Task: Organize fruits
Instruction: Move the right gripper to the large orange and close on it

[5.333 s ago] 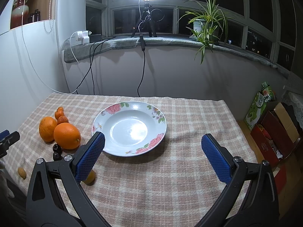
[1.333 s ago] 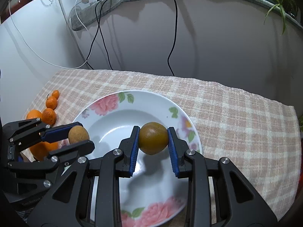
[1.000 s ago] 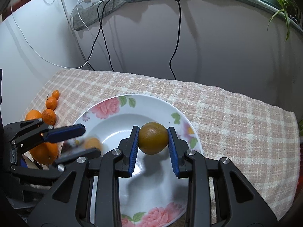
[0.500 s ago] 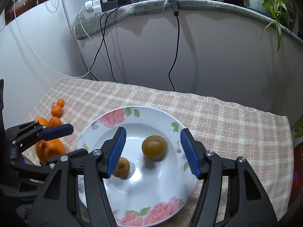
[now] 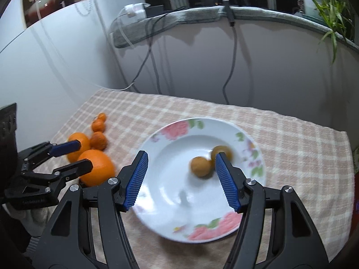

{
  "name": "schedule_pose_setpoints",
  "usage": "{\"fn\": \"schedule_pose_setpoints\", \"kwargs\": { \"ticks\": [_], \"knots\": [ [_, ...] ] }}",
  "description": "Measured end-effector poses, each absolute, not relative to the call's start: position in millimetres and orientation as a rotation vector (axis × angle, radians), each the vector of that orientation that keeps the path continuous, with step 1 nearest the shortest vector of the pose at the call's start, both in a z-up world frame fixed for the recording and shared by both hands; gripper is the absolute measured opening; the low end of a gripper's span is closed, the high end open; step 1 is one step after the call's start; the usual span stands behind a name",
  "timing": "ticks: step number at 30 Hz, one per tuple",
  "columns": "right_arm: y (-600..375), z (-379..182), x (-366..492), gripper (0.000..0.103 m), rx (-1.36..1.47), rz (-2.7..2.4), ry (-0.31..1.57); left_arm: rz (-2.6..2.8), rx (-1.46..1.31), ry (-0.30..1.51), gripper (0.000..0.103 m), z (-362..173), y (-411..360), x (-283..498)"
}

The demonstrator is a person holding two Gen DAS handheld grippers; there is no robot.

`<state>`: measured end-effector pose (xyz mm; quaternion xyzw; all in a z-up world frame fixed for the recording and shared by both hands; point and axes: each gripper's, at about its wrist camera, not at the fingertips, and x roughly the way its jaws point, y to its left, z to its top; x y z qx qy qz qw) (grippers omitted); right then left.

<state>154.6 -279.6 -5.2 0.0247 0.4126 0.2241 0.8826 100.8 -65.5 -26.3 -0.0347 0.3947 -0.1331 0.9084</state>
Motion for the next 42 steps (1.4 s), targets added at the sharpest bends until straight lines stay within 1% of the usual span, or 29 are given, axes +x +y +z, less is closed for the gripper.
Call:
{"fn": "schedule_pose_setpoints", "kwargs": {
  "ticks": [10, 21, 29, 32, 40, 42],
  "knots": [
    [-233, -6, 141, 0.067, 0.073, 0.618, 0.912, -0.269, -0.152, 0.849, 0.065, -42, -43, 80],
    [-174, -22, 140, 0.067, -0.036, 0.742, 0.98, -0.288, -0.2, 0.873, 0.065, -54, -41, 86],
    [-159, -30, 152, 0.067, -0.049, 0.782, 1.02, -0.321, -0.196, 0.888, 0.066, -63, -46, 92],
    [-156, -31, 154, 0.067, -0.052, 0.797, 1.035, -0.326, -0.21, 0.894, 0.069, -66, -46, 93],
    [-150, -37, 155, 0.067, -0.063, 0.822, 1.066, -0.339, -0.225, 0.893, 0.069, -67, -47, 96],
    [-151, -37, 156, 0.067, -0.054, 0.825, 1.069, -0.337, -0.229, 0.896, 0.071, -68, -46, 98]
  ]
}}
